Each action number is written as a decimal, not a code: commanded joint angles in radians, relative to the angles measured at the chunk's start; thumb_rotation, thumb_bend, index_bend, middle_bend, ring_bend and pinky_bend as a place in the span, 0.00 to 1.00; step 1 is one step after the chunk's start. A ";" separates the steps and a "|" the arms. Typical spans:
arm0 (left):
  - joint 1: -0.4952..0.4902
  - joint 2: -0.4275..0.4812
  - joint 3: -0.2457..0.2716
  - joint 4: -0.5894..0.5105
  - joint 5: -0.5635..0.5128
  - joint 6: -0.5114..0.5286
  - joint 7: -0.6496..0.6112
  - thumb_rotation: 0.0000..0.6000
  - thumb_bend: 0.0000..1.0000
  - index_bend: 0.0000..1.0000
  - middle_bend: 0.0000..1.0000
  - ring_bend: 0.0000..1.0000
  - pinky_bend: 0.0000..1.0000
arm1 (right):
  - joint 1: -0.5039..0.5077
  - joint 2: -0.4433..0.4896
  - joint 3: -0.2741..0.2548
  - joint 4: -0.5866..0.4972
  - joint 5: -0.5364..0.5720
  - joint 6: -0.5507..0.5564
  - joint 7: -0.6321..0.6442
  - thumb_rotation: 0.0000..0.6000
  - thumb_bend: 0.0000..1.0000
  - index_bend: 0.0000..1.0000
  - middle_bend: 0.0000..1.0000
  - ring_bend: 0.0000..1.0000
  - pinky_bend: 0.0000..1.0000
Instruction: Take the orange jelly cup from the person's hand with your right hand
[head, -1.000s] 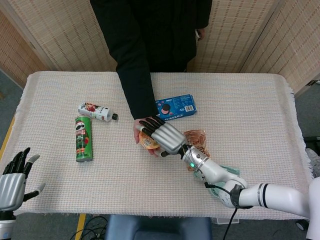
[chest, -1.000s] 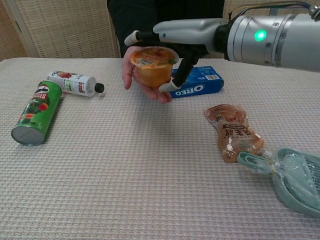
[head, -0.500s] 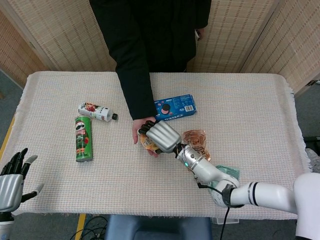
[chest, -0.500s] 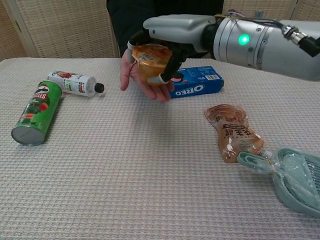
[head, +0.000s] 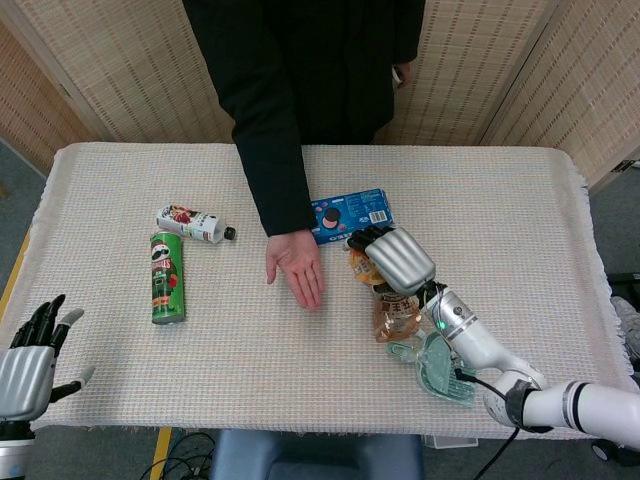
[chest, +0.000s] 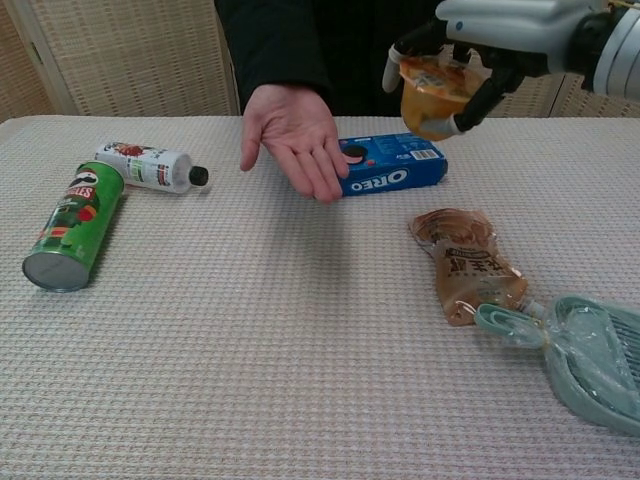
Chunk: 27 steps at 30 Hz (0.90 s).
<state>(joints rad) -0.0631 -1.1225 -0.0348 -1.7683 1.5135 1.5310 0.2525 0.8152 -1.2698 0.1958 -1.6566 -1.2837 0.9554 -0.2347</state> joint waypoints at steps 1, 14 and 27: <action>-0.002 -0.002 0.000 -0.004 0.003 -0.001 0.006 1.00 0.22 0.20 0.04 0.05 0.21 | -0.005 -0.006 -0.020 0.027 0.007 -0.025 0.012 1.00 0.55 0.40 0.37 0.33 0.60; 0.009 0.003 0.006 -0.011 -0.003 0.004 0.006 1.00 0.22 0.20 0.04 0.05 0.21 | 0.040 -0.189 -0.091 0.213 -0.017 -0.148 0.020 1.00 0.54 0.40 0.32 0.33 0.54; 0.008 0.001 0.006 -0.006 -0.004 0.000 0.014 1.00 0.22 0.20 0.04 0.05 0.21 | 0.092 -0.319 -0.087 0.368 0.014 -0.245 0.031 1.00 0.30 0.00 0.07 0.06 0.24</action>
<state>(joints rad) -0.0549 -1.1214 -0.0285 -1.7751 1.5100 1.5315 0.2662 0.9029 -1.5858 0.1068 -1.2914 -1.2748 0.7156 -0.2015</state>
